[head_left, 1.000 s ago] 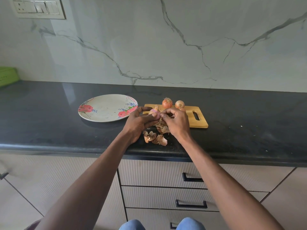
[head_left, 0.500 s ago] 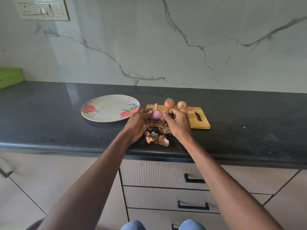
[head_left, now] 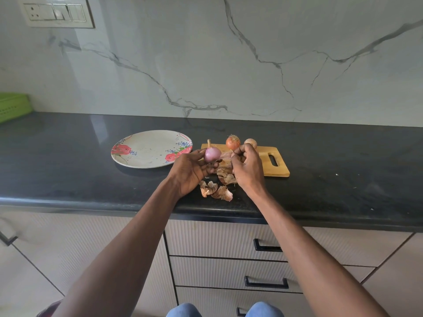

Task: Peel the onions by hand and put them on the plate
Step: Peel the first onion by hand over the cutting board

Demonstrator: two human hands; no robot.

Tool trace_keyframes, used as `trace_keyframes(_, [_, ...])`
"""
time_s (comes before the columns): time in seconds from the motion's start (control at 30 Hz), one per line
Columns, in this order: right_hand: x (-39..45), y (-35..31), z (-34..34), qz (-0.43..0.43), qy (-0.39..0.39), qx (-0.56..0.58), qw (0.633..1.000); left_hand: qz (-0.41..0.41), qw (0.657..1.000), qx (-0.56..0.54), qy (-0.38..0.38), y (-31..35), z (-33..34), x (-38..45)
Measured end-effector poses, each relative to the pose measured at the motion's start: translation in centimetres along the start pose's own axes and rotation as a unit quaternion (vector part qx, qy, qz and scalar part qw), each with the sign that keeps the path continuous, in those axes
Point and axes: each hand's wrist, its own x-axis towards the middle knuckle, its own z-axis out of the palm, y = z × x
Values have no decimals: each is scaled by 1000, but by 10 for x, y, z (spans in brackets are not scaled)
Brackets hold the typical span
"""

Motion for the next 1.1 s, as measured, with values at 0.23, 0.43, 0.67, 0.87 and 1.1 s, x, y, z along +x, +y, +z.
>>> trace_keyframes(0.23, [3, 6, 0, -3, 11, 3, 1000, -3, 999, 42, 4, -3, 4, -2])
trace_keyframes(0.43, [1, 5, -3, -17, 48, 5, 999, 16, 999, -14, 30, -2, -1, 2])
trace_keyframes(0.67, [0, 3, -3, -34, 62, -57, 996, 8, 999, -24, 32, -2, -5, 5])
trace_keyframes(0.87, [-1, 2, 0, -71, 46, -103, 991, 13, 1000, 14, 14, -4, -5, 5])
trace_keyframes(1.1, [-3, -2, -1, -120, -7, -74, 990, 13, 999, 38, -7, -5, -1, 2])
